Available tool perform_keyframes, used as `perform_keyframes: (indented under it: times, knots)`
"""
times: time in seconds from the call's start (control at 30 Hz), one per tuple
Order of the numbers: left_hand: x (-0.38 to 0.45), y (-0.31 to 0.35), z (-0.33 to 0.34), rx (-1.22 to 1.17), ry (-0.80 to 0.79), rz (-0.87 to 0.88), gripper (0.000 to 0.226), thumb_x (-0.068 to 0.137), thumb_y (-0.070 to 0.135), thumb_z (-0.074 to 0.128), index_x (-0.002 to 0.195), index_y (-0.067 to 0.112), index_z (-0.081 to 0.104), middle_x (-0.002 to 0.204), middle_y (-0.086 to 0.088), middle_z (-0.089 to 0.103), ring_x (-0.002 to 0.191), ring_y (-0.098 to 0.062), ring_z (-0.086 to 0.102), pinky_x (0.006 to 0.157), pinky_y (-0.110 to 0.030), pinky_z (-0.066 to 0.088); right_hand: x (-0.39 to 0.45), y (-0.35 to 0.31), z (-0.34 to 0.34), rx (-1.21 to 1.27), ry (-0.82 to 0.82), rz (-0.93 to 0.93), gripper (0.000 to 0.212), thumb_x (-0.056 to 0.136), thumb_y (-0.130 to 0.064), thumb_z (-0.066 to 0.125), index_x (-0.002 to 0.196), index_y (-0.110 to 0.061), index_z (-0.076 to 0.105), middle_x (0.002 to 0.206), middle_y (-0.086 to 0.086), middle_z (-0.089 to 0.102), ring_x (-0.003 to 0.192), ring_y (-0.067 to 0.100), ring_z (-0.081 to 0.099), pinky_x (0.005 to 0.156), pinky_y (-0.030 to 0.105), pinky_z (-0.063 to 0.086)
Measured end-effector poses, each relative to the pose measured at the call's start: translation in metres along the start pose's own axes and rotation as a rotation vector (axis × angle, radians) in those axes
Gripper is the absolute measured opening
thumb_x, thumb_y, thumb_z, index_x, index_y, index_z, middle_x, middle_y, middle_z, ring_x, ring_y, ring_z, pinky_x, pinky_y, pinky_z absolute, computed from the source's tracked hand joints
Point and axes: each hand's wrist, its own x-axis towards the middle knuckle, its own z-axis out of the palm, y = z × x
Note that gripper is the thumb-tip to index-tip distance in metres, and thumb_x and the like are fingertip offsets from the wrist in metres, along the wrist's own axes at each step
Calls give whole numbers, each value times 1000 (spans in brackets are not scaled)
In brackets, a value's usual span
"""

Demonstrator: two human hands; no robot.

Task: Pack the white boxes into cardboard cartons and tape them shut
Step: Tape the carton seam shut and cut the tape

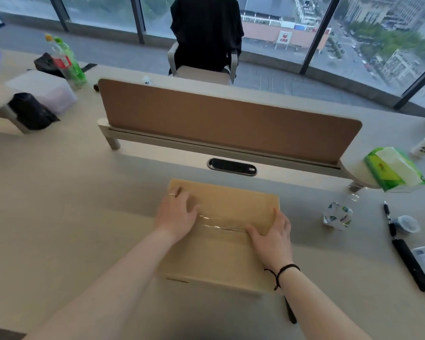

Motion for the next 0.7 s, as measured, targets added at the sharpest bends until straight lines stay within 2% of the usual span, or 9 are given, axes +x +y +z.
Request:
perform_keyframes:
  times: [0.1, 0.17, 0.23, 0.37, 0.47, 0.53, 0.6, 0.7]
  knots:
    - [-12, -35, -6, 124, -71, -57, 68, 96, 65, 42, 155, 37, 22, 166, -15, 17, 149, -34, 27, 119, -47, 28, -5, -7, 9, -93, 49, 94, 98, 86, -64, 62, 158, -22, 10, 160, 8, 24, 142, 33, 37, 113, 46, 34]
    - [-21, -49, -4, 52, -108, -53, 72, 97, 69, 35, 158, 43, 7, 167, -14, 15, 148, -34, 31, 119, -46, 28, -6, -13, 12, -124, 65, 123, 103, 84, -69, 60, 159, -23, 7, 158, 11, 28, 140, 35, 40, 112, 47, 35]
    - [-23, -56, -1, -93, -113, -52, 77, 96, 68, 40, 158, 43, 3, 167, -9, 19, 149, -28, 30, 117, -44, 30, -7, -15, 13, -137, 70, 139, 108, 81, -73, 60, 159, -24, 3, 157, 12, 30, 139, 35, 42, 109, 47, 37]
    - [-18, -62, -2, -319, -110, -62, 90, 92, 64, 55, 159, 40, 1, 151, 0, 49, 134, -24, 47, 107, -39, 40, -5, -15, 13, -124, 90, 211, 117, 74, -78, 63, 160, -21, 7, 161, 7, 31, 140, 31, 43, 108, 46, 41]
    - [-16, -61, -3, -369, -112, -87, 98, 91, 61, 60, 161, 31, -1, 154, 2, 46, 139, -25, 43, 110, -37, 37, -1, -14, 10, -71, 89, 247, 115, 66, -82, 68, 153, -23, 21, 149, 2, 48, 131, 31, 52, 102, 43, 47]
    - [-17, -59, -4, -413, -108, -103, 97, 91, 56, 64, 162, 28, 5, 151, 9, 47, 137, -20, 45, 106, -31, 37, -1, -14, 8, -34, 67, 273, 112, 64, -81, 70, 150, -25, 24, 138, -1, 57, 122, 30, 58, 96, 42, 51]
    - [-15, -58, -5, -484, -106, -124, 92, 89, 51, 69, 161, 31, 15, 135, 18, 54, 125, -12, 52, 97, -26, 38, 2, -12, 5, 0, 44, 291, 113, 61, -81, 73, 149, -28, 26, 130, -4, 60, 118, 28, 60, 95, 42, 53]
    - [-12, -59, -5, -546, -107, -182, 82, 85, 51, 75, 153, 36, 32, 119, 22, 61, 110, -7, 60, 89, -27, 43, 10, -4, 1, 132, 14, 307, 100, 59, -73, 81, 140, -30, 42, 116, -11, 64, 106, 20, 64, 93, 42, 55]
